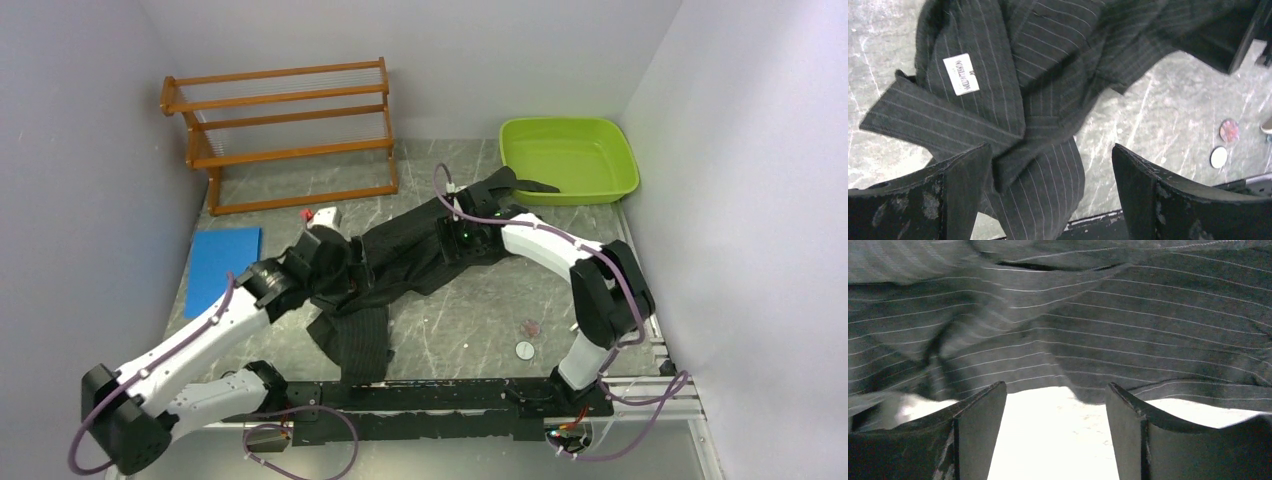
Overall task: Pin the brooch onto the clothing
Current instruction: Flatten out the clothes at the center of the board.
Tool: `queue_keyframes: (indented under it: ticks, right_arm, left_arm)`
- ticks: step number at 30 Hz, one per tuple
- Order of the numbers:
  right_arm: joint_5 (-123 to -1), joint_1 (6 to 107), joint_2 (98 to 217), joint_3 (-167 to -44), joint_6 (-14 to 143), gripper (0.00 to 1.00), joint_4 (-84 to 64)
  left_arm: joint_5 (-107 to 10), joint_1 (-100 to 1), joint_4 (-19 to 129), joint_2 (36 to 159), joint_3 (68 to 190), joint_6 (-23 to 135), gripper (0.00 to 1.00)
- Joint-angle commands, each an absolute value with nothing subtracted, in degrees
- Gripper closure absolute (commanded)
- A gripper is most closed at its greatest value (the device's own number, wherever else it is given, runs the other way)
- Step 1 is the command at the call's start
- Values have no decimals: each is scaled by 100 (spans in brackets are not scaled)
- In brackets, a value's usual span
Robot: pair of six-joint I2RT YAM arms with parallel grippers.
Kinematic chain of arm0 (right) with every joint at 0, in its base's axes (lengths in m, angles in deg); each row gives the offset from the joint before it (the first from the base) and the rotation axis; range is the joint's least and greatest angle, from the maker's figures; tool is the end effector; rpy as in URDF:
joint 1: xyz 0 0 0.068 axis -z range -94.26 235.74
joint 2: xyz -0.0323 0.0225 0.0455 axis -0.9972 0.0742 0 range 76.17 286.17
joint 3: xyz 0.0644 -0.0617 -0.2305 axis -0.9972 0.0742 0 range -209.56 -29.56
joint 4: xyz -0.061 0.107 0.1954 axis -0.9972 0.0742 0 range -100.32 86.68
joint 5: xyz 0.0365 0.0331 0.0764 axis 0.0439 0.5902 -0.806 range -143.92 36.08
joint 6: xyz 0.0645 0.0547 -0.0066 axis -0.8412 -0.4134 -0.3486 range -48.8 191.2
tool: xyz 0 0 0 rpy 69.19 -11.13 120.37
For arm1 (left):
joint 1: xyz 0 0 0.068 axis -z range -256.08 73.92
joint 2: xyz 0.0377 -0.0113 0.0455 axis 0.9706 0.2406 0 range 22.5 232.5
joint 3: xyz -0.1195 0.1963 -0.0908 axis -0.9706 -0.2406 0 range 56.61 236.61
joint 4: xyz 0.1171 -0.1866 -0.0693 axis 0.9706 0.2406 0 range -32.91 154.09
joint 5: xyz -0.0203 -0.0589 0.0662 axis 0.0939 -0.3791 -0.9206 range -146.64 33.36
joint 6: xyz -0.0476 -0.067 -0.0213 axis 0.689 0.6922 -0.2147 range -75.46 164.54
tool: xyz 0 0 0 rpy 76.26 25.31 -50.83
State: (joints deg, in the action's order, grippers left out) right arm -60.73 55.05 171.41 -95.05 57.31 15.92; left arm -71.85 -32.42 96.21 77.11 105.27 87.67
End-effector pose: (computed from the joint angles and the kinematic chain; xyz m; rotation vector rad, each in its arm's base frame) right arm 0.2866 0.1803 0.1739 -0.4269 2.5661 0.4449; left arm 0.1603 -0.1259 0.2413 -0.1198 2.3629 -0.4421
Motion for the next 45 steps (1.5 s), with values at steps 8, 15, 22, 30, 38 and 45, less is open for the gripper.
queue_keyframes:
  ticks: [8, 15, 22, 30, 38, 45]
  right_arm:
    - [-4335, 5206, 17734, -9447, 5912, 85, 911]
    - [-4525, 5608, 17204, -9159, 5655, 100, 1011]
    - [-4884, 6741, 14867, -8304, 4915, 100, 989]
    - [-4450, 7989, 12661, -7116, 4230, 100, 1139]
    - [-4443, 8092, 12139, -6992, 4387, 100, 1306]
    - [-4943, 8093, 12158, -7410, 4526, 100, 1355]
  left_arm:
    - [-5215, -5157, 9212, 9096, 11344, 8047, 5]
    - [-5050, -5871, 9349, 9112, 11645, 7690, 5]
    - [-5055, -6114, 9431, 9603, 11946, 7201, 5]
    - [-4842, -5905, 9260, 10795, 12874, 6842, 5]
    - [-3966, -5428, 8544, 12171, 13164, 7123, 5]
    - [-3277, -5428, 7652, 12181, 12535, 7630, 37]
